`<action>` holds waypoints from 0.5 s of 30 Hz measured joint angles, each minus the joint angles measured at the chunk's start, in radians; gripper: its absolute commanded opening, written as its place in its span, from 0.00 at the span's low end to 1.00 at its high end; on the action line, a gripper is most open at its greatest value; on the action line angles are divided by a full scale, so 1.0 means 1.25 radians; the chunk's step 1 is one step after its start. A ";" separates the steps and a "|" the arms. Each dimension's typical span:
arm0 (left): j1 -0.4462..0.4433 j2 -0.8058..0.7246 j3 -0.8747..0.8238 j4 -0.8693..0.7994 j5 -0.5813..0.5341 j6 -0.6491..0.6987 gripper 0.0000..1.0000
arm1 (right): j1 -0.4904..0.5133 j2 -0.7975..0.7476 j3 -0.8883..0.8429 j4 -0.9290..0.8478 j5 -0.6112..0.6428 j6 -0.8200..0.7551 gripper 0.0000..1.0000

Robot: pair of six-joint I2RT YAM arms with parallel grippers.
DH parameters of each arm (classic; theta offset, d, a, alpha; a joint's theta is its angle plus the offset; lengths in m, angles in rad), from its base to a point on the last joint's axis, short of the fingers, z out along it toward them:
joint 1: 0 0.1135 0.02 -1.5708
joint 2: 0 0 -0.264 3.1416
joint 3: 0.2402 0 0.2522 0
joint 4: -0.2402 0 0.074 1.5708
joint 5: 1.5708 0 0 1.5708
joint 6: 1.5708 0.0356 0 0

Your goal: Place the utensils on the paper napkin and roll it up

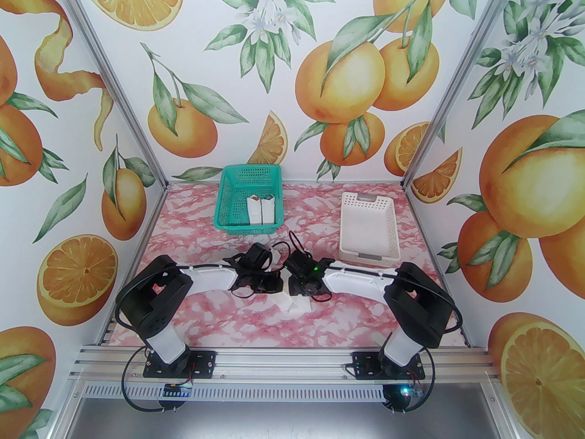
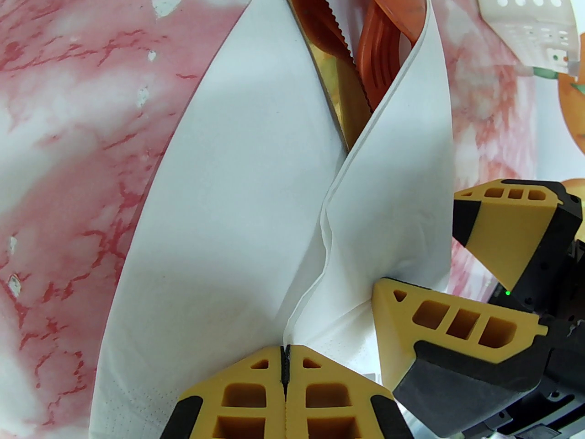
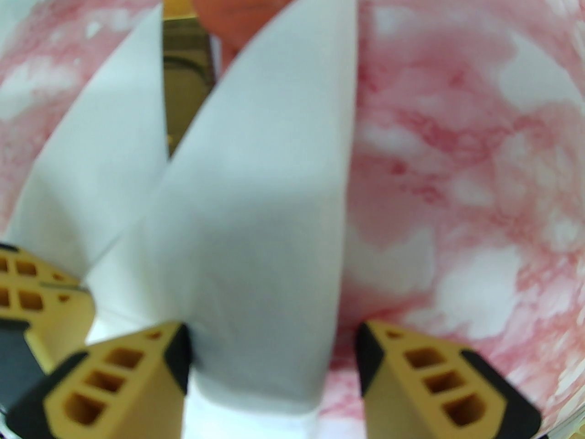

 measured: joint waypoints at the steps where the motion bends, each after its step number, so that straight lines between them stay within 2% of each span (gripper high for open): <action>1: -0.001 0.000 0.000 0.001 0.000 0.000 0.00 | 0.000 -0.001 -0.001 0.000 0.000 0.000 0.60; 15: -0.001 0.000 -0.002 0.004 0.003 0.000 0.00 | 0.003 -0.014 -0.011 0.000 -0.003 0.008 0.47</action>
